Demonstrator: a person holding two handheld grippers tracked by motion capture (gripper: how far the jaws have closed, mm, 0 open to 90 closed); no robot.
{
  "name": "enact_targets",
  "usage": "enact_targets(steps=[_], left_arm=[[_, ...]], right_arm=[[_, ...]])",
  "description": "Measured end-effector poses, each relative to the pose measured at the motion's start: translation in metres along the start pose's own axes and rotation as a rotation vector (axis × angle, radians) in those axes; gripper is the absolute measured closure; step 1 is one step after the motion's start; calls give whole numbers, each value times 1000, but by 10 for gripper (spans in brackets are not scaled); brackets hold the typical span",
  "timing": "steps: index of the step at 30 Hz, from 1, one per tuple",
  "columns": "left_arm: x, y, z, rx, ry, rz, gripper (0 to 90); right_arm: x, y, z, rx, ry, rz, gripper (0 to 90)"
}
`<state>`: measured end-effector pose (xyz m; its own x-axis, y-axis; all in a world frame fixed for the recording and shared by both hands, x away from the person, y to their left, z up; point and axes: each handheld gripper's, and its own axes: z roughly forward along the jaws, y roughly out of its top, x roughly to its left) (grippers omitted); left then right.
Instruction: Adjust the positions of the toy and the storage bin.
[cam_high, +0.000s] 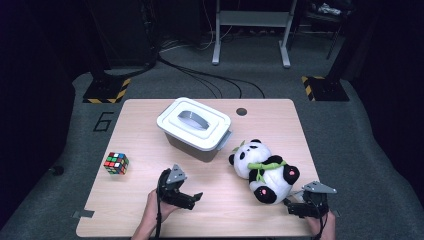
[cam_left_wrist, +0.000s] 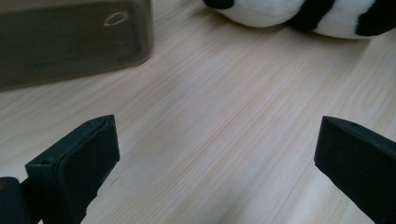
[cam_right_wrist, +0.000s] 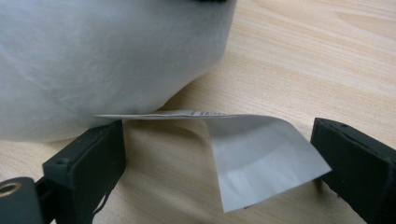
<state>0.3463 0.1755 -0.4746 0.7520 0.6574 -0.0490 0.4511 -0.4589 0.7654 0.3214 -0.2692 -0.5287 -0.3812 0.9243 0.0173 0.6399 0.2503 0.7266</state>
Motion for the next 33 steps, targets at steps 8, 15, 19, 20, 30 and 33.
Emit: enact_targets(steps=[8,15,19,20,30,33], left_arm=[[-21,13,19,-11,-86,52,2],[-31,35,30,-38,-128,86,3],[-36,46,37,-40,-149,106,3],[-38,49,39,-42,-152,104,3],[-46,74,52,-59,-178,129,2],[-47,84,57,-76,-188,131,2]], right_arm=[[0,0,0,0,-4,-2,39],[1,0,0,1,-4,1,40],[0,0,0,0,-5,-3,40],[1,0,0,1,-5,2,40],[1,0,0,2,-5,2,40],[0,0,0,1,-5,-2,40]])
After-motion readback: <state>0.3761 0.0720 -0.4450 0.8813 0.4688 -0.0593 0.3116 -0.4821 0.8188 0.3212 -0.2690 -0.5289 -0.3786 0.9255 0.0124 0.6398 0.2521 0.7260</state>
